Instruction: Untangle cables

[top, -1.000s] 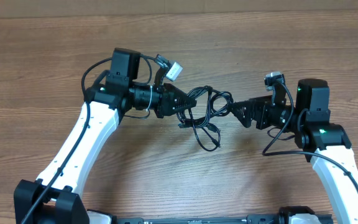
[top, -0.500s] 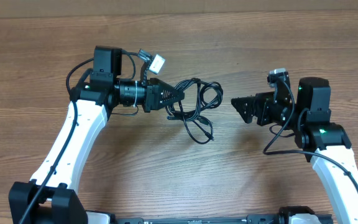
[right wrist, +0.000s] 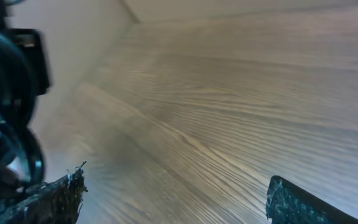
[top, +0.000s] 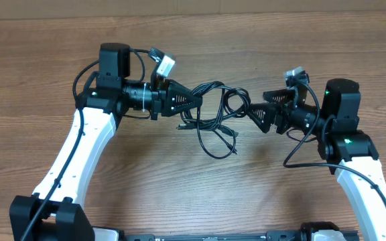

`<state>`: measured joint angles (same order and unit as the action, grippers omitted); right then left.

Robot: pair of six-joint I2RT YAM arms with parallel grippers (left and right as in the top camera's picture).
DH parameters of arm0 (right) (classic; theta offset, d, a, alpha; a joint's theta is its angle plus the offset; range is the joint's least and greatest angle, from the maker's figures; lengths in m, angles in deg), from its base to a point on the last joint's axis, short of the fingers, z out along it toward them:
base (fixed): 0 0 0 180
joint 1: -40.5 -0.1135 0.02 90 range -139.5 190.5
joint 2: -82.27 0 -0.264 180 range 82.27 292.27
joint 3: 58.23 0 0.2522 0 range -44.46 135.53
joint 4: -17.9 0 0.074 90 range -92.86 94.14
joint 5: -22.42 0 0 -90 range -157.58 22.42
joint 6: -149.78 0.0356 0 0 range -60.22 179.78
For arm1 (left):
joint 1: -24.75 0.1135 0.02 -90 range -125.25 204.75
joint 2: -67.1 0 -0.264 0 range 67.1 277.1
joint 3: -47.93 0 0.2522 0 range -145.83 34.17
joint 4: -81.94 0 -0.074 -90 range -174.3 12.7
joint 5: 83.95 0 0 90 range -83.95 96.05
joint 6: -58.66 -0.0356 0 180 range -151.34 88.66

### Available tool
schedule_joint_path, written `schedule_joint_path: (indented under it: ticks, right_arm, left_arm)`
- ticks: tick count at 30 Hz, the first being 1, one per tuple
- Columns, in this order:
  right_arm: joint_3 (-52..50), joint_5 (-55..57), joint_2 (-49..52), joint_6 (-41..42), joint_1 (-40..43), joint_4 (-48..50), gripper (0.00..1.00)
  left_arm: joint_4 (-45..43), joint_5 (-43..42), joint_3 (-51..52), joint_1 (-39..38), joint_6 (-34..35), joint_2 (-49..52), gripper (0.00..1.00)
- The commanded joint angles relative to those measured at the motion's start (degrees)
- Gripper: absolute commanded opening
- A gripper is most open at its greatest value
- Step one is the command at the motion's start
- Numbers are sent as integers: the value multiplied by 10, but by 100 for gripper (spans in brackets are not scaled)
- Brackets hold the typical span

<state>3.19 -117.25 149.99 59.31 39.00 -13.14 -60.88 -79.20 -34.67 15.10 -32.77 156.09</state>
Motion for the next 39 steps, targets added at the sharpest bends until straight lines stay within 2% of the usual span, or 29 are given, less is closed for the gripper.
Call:
schedule_joint_path:
  ticks: [1,6,23,28,39]
  right_arm:
    - [15,-97,-6,-42,2,8,93]
    - [15,-168,-6,-93,2,13,92]
    - [15,-240,-6,-92,2,70,93]
    - [15,-272,-6,-92,2,89,93]
    - [15,-281,-6,-88,2,95,93]
  left_arm:
    - [-9,-43,-2,-3,2,-2,4]
    - [-13,-42,-2,-2,2,-2,4]
    - [-12,-8,-2,-4,3,-2,4]
    - [-12,62,-2,-18,42,-2,4]
    - [-14,80,-2,-27,42,-2,4]
